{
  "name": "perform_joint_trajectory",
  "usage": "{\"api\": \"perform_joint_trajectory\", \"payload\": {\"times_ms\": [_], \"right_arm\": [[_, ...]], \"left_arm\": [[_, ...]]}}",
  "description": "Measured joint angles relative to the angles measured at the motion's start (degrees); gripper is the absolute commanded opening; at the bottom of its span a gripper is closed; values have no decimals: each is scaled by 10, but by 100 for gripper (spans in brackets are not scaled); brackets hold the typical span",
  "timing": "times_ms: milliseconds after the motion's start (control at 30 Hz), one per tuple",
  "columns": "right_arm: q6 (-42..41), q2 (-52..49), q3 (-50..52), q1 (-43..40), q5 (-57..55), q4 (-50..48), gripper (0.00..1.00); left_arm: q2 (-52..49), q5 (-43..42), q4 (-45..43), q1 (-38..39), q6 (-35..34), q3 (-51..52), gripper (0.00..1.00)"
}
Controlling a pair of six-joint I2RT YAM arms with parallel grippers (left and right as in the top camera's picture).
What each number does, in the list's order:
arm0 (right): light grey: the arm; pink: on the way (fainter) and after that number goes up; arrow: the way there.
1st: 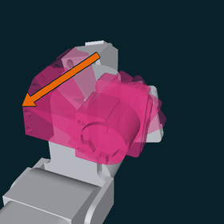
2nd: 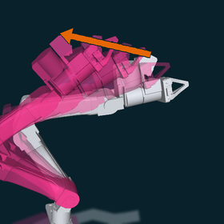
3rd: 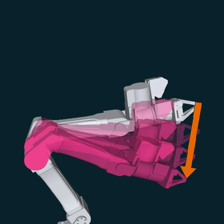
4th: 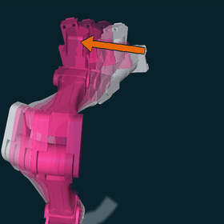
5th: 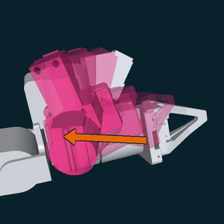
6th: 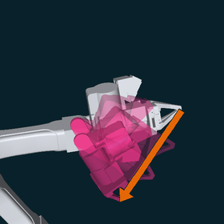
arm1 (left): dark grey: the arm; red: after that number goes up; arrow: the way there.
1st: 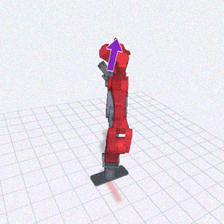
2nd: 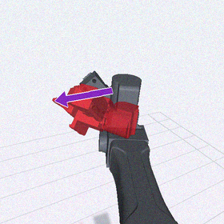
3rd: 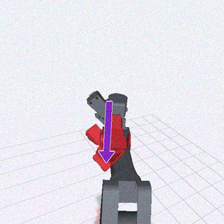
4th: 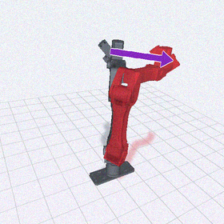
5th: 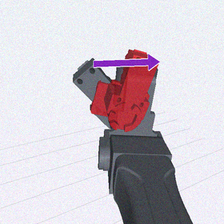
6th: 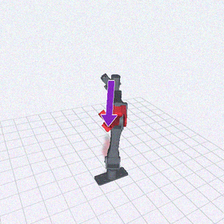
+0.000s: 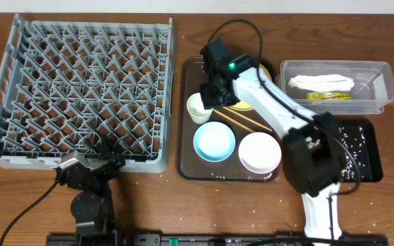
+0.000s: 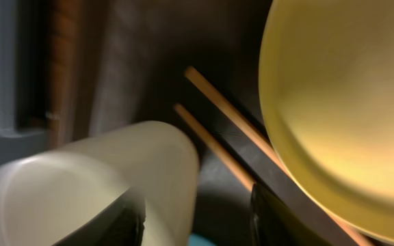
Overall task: Sort waste into correct bins and load items into the dishwasher
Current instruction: 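Grasp the white cup with the right gripper and lift it, then move the cup toward the left gripper over the rack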
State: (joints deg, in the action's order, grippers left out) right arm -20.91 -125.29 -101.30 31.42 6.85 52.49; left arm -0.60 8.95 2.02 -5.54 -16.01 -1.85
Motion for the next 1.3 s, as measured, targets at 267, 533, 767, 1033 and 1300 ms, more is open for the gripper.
{"api": "perform_joint_trajectory", "payload": {"times_ms": [267,533,767,1033,1300], "right_arm": [[-3,-22,-19,-2,0,3,1],[14,56,-90,-37,23,52,1],[44,197,-116,-173,159,55,1],[108,193,-73,-289,393,59,1],[135,188,49,-288,460,4,1]], "left_arm": [[0,0,0,0,0,0,94],[0,0,0,0,0,0,94],[0,0,0,0,0,0,94],[0,-45,1,0,-5,0,94],[-30,-185,-7,0,-70,0,94]]}}
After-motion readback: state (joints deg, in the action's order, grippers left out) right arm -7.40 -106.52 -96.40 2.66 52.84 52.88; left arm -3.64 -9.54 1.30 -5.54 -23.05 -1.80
